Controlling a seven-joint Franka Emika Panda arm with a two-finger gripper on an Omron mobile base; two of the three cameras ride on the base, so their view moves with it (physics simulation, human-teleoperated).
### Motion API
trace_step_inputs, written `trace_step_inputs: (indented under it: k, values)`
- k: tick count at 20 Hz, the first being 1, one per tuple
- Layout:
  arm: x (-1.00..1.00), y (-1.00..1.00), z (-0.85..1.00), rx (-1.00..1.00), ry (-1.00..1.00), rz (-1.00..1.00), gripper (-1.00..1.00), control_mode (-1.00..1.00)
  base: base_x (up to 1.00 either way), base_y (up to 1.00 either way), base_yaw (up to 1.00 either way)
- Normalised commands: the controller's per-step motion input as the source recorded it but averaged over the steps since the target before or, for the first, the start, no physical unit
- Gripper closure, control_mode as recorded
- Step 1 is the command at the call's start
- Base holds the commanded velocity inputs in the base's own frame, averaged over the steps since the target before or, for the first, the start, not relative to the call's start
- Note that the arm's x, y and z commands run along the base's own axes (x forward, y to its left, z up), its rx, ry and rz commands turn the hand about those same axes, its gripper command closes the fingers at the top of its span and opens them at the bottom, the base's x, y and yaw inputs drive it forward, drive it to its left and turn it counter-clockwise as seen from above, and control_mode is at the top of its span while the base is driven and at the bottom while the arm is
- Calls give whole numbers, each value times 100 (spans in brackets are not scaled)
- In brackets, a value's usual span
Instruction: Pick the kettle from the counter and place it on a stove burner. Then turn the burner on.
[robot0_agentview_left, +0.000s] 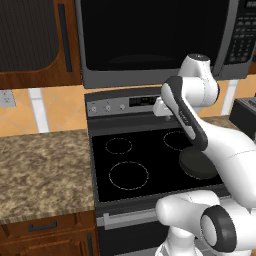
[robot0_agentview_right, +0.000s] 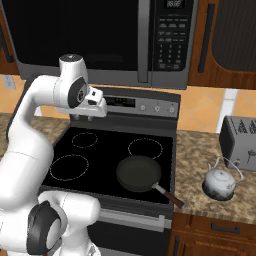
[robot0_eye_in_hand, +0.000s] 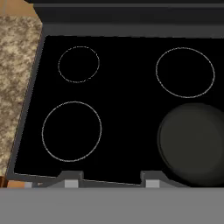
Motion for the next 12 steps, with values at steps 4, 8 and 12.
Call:
trace_step_inputs:
  k: [4, 8, 12]
  values:
    - [-20, 0, 0, 0, 0, -1, -100, -100, 0, 0, 0]
    - [-61, -23, -4, 5, -2, -12, -100, -100, 0, 0, 0]
    - [-36, -73, -1, 2, -10, -12, -100, -100, 0, 0, 0]
